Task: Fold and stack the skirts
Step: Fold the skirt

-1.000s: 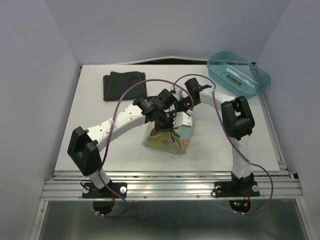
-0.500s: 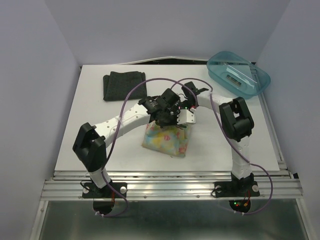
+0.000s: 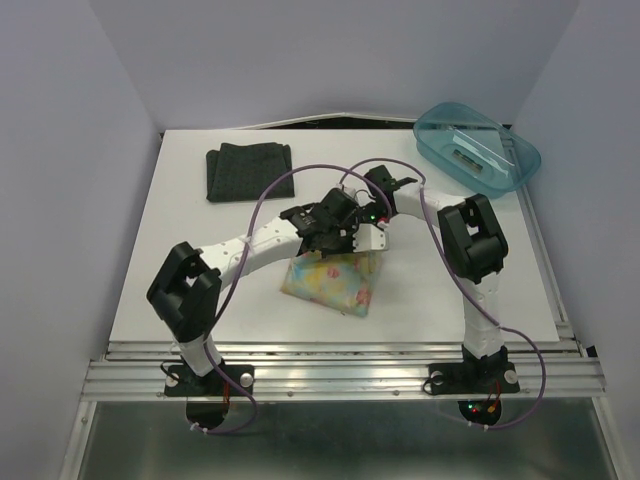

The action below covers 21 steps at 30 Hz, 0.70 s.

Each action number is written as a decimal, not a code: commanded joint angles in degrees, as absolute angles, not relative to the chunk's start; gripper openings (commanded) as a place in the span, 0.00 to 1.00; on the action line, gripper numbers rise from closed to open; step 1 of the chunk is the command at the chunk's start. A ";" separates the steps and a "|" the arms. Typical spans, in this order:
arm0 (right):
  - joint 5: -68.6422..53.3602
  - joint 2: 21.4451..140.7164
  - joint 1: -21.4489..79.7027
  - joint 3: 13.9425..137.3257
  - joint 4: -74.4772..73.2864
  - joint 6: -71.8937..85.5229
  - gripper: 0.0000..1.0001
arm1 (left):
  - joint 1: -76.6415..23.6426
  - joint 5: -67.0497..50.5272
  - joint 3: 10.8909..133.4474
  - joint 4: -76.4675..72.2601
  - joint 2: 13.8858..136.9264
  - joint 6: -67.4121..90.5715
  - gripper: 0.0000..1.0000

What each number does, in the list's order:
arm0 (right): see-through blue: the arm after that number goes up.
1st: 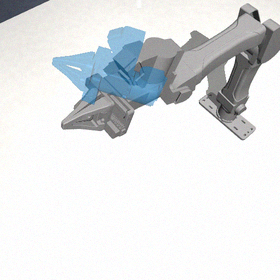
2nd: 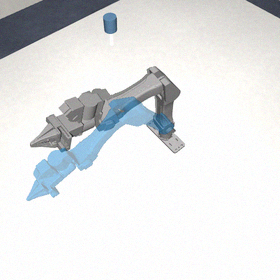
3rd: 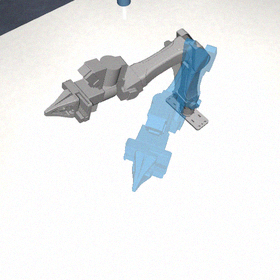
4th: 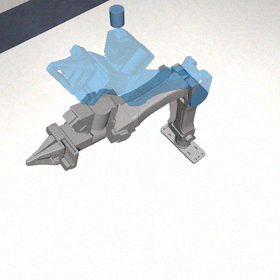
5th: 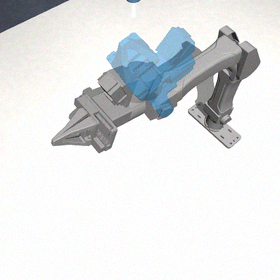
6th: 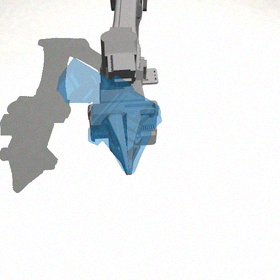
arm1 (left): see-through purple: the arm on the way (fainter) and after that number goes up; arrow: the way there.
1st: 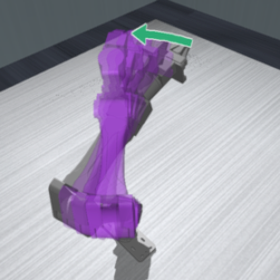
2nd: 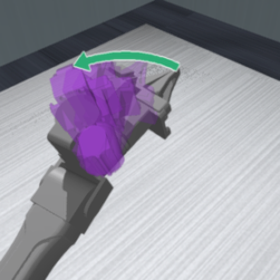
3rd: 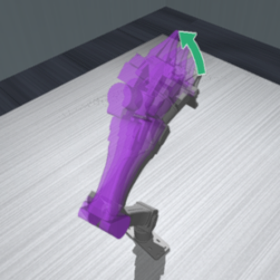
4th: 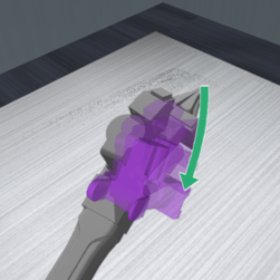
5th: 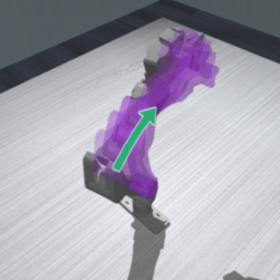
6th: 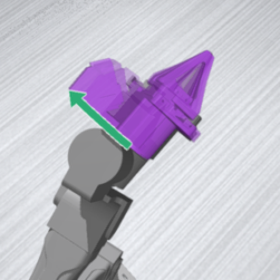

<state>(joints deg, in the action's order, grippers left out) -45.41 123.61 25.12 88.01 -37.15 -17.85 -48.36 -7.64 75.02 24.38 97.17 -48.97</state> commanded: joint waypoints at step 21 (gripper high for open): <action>-43.25 125.68 25.75 89.99 -39.11 -20.57 0.31 | -47.72 5.71 62.58 -0.95 86.33 -42.38 0.46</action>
<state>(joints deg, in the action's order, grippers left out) -45.91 123.92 25.15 88.20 -37.65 -18.55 -47.88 2.09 62.33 4.95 94.04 -46.11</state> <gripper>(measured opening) 0.302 0.447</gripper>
